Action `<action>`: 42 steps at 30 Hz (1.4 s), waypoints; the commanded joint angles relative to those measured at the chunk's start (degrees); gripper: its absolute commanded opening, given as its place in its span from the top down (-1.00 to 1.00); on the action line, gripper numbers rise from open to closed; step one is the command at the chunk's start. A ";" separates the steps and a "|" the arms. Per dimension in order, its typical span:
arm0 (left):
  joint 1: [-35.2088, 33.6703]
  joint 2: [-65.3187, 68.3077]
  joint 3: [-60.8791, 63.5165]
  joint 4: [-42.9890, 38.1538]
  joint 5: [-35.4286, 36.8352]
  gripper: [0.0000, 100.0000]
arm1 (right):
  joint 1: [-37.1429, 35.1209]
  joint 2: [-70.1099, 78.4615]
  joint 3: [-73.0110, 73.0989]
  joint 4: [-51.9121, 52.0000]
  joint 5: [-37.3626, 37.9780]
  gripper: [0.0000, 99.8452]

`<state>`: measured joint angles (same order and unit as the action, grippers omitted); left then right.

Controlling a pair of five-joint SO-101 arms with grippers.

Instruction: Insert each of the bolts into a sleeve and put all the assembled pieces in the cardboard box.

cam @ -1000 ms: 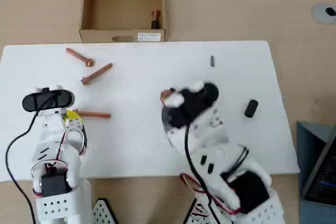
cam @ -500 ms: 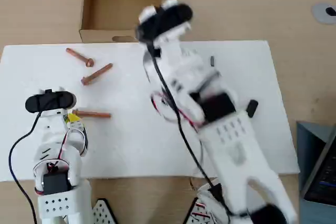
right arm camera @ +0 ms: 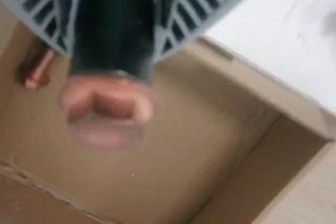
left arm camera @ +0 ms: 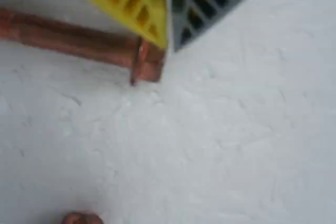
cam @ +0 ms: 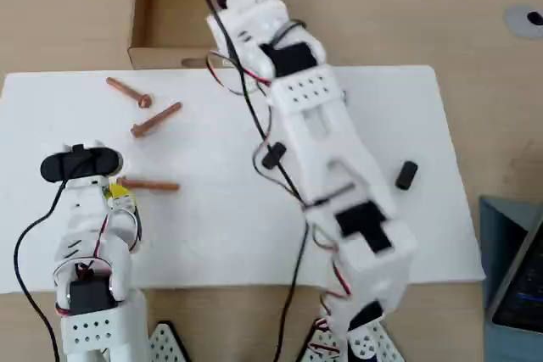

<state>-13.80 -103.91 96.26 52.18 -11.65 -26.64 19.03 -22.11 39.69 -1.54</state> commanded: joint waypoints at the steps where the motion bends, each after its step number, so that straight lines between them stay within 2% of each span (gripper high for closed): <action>1: -0.18 -0.13 0.70 -0.62 0.00 1.00 | 0.84 8.57 -14.81 -1.85 1.67 0.98; 12: -0.18 -0.13 0.70 -0.62 0.00 1.00 | -0.04 34.68 -43.56 -0.44 10.73 0.97; 17: -0.18 -0.13 0.70 -0.62 0.00 1.00 | -0.92 40.31 -52.00 6.33 12.75 0.76; 30: -0.18 -0.13 0.70 -0.62 0.00 1.00 | -1.01 43.03 -57.27 10.20 12.66 0.72; 37: -0.18 -0.13 0.70 -0.62 0.00 1.00 | -1.01 43.12 -67.56 19.87 12.66 0.74; 42: -0.18 -0.13 0.70 -0.62 0.00 1.00 | -0.84 42.07 -73.54 29.98 12.75 0.99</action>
<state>-13.80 -103.91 96.26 52.18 -11.65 -26.64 63.08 -91.65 65.45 10.77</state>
